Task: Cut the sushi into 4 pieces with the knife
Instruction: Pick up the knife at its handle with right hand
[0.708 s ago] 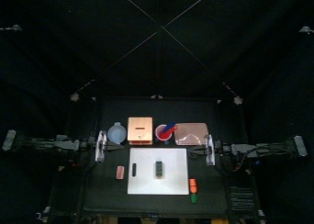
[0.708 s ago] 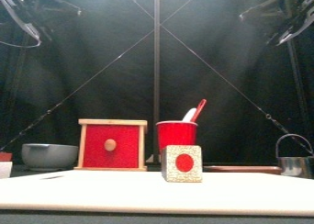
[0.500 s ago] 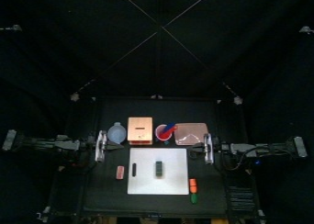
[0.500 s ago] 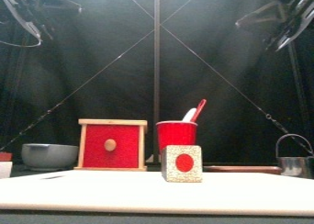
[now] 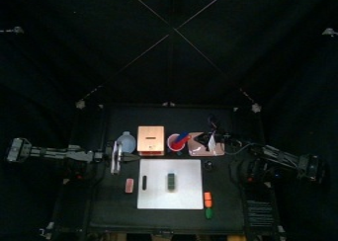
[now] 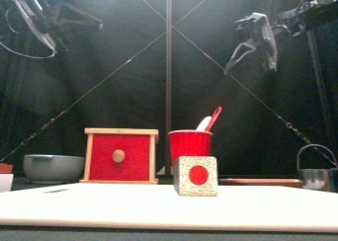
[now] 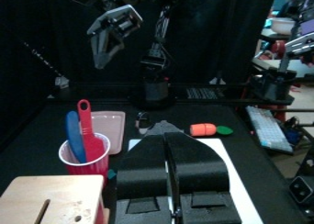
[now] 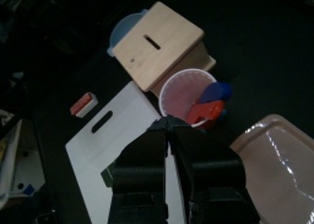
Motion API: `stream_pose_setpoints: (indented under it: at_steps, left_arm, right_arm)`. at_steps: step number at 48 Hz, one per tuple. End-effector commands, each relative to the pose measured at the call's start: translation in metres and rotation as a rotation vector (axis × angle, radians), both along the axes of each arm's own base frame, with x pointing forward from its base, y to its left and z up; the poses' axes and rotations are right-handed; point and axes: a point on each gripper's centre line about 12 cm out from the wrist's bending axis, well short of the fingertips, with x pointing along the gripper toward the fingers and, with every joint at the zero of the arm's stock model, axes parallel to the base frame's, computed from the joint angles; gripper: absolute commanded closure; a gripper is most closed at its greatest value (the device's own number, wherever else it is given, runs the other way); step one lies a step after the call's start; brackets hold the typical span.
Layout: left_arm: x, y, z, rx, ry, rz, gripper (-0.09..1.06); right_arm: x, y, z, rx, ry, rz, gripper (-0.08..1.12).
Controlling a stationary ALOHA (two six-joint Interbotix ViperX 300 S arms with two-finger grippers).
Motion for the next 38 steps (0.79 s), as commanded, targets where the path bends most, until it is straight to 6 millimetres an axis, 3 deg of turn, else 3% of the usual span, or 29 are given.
stream_pose_setpoints:
  at_steps: [1,11,18,27,38]
  left_arm:
    - [0.008,0.006,0.009,0.001,-0.014,0.023,0.91]
    - [0.005,0.006,0.001,-0.019,0.005,0.029,0.91]
    - [0.001,0.007,-0.014,-0.046,0.043,0.04,0.91]
    - [-0.002,0.009,-0.024,-0.078,0.068,0.054,0.91]
    - [-0.003,0.009,-0.025,-0.077,0.068,0.055,0.91]
  right_arm:
    - [0.002,-0.018,0.019,0.097,0.042,-0.017,0.74]
    - [0.016,-0.05,0.019,0.238,0.092,-0.041,0.34]
    - [0.02,-0.075,0.007,0.287,0.151,-0.061,0.15]
    - [0.038,-0.091,-0.017,0.376,0.282,-0.007,0.13]
    - [0.054,-0.097,-0.036,0.425,0.388,0.05,0.13]
